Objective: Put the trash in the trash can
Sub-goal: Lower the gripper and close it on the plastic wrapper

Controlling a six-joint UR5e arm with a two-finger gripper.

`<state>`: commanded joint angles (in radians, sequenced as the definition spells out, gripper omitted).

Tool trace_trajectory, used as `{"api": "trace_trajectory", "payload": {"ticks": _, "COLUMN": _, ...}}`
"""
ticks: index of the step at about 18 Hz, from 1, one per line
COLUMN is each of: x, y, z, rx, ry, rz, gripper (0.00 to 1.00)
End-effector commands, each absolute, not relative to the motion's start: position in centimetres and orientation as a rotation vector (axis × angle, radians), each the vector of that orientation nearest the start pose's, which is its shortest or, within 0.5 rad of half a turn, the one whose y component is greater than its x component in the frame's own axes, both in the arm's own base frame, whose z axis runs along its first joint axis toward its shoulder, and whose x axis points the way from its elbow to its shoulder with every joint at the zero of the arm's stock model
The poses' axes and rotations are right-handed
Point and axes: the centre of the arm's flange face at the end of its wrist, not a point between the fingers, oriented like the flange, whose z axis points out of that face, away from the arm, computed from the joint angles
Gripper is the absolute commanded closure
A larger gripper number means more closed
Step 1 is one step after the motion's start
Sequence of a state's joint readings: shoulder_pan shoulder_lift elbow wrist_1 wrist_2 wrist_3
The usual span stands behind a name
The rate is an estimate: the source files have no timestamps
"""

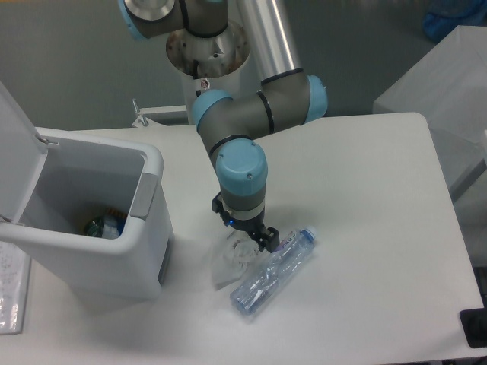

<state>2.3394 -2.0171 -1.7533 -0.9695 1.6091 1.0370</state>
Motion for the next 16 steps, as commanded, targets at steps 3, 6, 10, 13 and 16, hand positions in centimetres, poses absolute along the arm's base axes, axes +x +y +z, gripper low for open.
{"api": "trace_trajectory", "payload": {"ticks": 3, "x": -31.4, "y": 52.6, "z": 20.1, "rx": -3.171, "ry": 0.445, "rz": -0.022, "gripper": 0.16}}
{"api": "trace_trajectory", "payload": {"ticks": 6, "x": -31.2, "y": 52.8, "z": 19.8, "rx": -3.174, "ry": 0.428, "rz": -0.027, "gripper": 0.57}}
{"api": "trace_trajectory", "payload": {"ticks": 10, "x": -31.2, "y": 52.8, "z": 20.7, "rx": -3.158, "ry": 0.422, "rz": -0.024, "gripper": 1.0}}
{"api": "trace_trajectory", "payload": {"ticks": 13, "x": -31.4, "y": 52.6, "z": 20.9, "rx": -3.145, "ry": 0.41, "rz": -0.043, "gripper": 1.0}}
{"api": "trace_trajectory", "payload": {"ticks": 16, "x": -32.1, "y": 51.8, "z": 23.8, "rx": -3.091, "ry": 0.379, "rz": -0.039, "gripper": 1.0}}
